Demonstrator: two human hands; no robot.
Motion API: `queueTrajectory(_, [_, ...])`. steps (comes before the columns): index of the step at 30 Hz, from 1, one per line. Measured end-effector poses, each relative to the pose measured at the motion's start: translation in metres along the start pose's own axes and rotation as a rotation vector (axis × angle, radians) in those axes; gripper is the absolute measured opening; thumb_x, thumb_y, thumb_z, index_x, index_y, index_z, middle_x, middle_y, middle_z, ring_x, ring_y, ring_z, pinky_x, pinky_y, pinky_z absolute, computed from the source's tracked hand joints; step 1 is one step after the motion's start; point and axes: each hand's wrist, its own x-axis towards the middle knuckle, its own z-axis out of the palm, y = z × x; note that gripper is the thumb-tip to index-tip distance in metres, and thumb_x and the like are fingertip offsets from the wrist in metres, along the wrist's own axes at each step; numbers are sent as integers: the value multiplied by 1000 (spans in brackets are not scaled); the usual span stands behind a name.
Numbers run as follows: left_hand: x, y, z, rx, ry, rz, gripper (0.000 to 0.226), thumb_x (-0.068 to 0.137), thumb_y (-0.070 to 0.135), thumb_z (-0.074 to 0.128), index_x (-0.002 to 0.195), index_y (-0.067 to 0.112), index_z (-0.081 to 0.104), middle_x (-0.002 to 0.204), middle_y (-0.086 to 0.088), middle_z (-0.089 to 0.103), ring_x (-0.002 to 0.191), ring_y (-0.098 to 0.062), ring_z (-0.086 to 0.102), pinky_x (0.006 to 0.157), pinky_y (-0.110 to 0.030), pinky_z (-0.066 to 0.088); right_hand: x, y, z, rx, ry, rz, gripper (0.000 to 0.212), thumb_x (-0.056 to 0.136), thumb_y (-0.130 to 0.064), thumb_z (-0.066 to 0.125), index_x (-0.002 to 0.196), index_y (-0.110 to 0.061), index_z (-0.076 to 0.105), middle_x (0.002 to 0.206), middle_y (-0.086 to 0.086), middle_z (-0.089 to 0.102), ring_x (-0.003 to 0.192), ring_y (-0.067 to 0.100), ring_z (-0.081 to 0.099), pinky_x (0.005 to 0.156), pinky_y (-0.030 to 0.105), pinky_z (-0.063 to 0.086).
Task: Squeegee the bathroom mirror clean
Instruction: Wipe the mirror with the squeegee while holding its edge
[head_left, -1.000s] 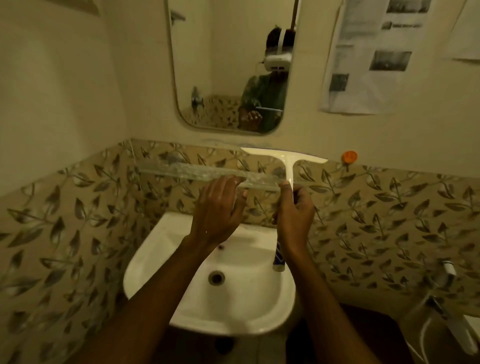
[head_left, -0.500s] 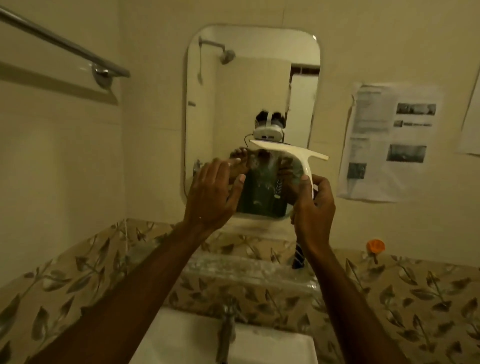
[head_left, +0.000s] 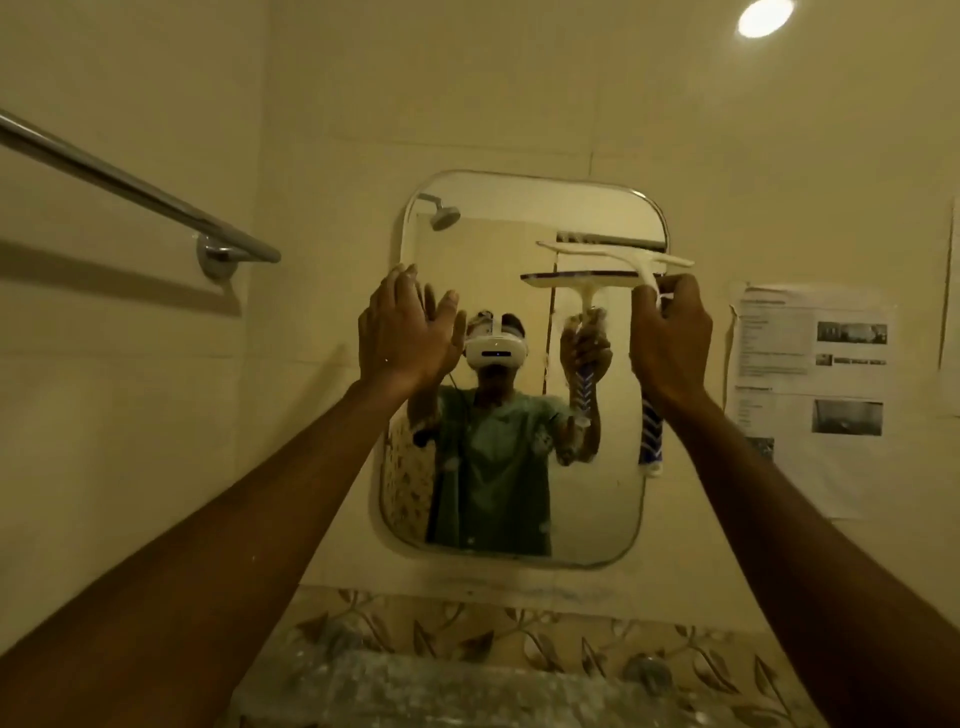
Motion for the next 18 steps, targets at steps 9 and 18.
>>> queueTrajectory(9, [41, -33, 19, -42, -39, -276, 57, 92, 50, 45, 135, 12, 43, 138, -9, 45, 122, -29, 46, 99, -43, 40, 67, -13, 29, -263, 7, -70, 32, 101, -33, 38, 119, -12, 53, 84, 8, 63, 69, 34, 65, 63, 56, 56])
queueTrajectory(18, [60, -42, 36, -168, 114, -328, 40, 93, 47, 45, 110, 13, 55, 116, -7, 57, 97, -25, 56, 75, -35, 41, 87, -13, 48, -487, -66, 6, 37, 102, -39, 27, 111, -8, 45, 95, 21, 63, 76, 40, 65, 68, 55, 56])
